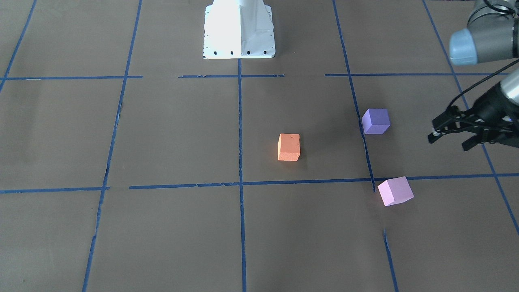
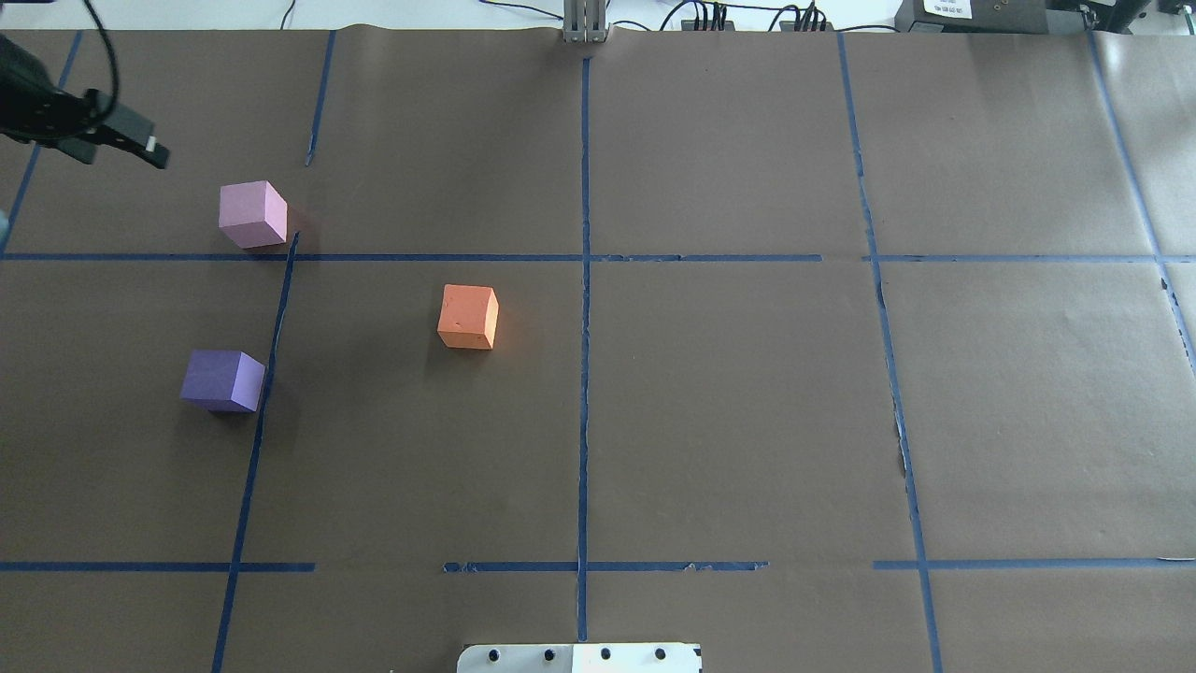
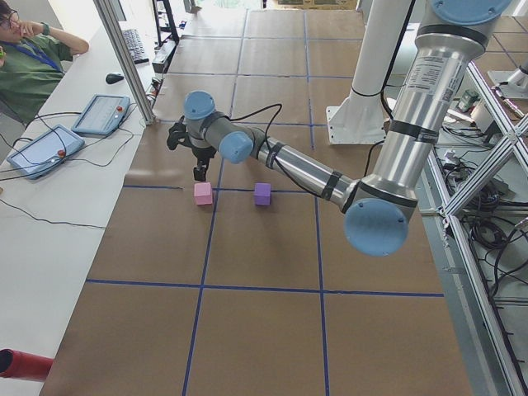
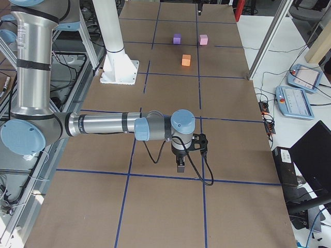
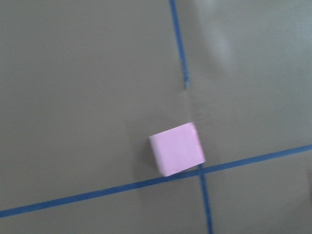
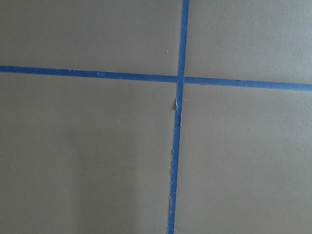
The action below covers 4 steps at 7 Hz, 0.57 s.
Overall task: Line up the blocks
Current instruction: 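Reach the left gripper over to the orange cube and lower onto it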
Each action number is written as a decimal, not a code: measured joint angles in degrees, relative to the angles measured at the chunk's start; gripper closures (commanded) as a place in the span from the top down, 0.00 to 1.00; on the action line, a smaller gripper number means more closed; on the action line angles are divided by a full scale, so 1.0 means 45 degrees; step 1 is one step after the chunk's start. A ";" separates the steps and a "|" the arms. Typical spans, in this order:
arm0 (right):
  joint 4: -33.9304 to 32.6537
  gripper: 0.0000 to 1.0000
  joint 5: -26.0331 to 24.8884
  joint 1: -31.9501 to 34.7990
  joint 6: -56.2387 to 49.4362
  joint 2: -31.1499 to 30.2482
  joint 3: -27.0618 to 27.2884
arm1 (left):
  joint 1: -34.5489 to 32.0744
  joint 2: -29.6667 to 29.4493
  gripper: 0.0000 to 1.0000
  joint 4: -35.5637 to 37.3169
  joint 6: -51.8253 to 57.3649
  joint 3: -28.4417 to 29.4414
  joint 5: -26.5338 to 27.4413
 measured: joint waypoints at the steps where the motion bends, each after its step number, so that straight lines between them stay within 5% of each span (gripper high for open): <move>1: 0.0000 1.00 0.0000 0.0000 0.0000 0.0000 0.0000 | 0.1271 -0.1034 1.00 -0.0023 -0.1092 0.0295 0.0811; 4: 0.0000 1.00 0.0005 0.0001 0.0000 0.0000 -0.0007 | 0.4156 -0.2796 1.00 -0.0109 -0.4752 0.1054 0.3476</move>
